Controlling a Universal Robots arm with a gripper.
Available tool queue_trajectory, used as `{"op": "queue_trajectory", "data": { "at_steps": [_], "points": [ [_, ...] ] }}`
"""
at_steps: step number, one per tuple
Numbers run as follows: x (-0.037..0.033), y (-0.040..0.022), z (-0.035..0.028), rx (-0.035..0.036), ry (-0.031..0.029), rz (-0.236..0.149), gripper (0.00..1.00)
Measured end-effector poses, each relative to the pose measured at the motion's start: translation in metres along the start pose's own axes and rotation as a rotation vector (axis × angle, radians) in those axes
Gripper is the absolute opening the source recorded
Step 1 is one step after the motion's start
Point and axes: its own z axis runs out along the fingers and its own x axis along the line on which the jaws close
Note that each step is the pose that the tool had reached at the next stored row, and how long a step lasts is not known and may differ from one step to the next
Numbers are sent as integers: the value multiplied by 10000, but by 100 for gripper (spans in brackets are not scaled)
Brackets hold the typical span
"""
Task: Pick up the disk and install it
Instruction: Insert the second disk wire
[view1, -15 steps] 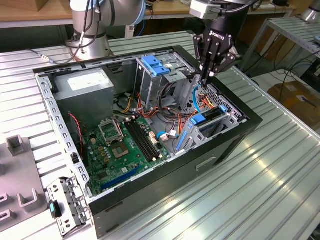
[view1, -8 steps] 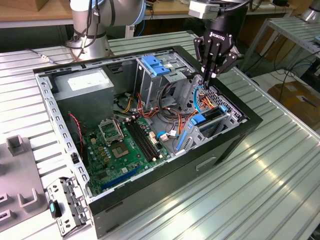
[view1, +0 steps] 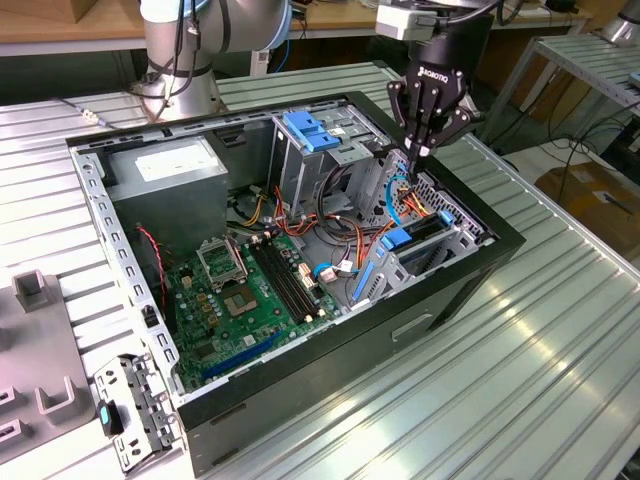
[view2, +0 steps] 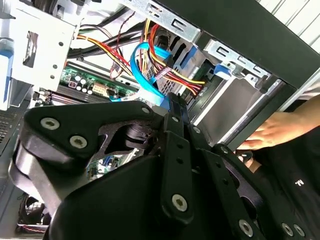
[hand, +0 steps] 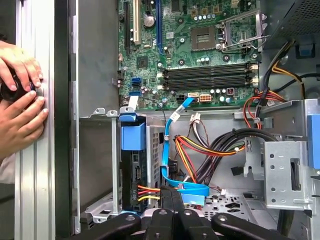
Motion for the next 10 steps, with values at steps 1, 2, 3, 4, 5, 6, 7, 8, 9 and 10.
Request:
{"op": "queue_trajectory", "data": {
  "at_steps": [1,2,3,4,5,6,7,8,9,10],
  "points": [
    [-1,0,1,1,27,1,11],
    [-1,0,0,2,94,5,11],
    [0,0,0,4,185,8,11],
    [-1,0,1,6,300,14,11],
    [-1,0,3,8,395,18,11],
    [-2,-1,8,11,545,25,18],
    [-3,-1,11,13,641,30,18],
    [-6,-1,19,15,761,36,18],
    [-7,-2,25,15,823,39,18],
    [-11,-3,39,16,919,43,18]
  ]
}}
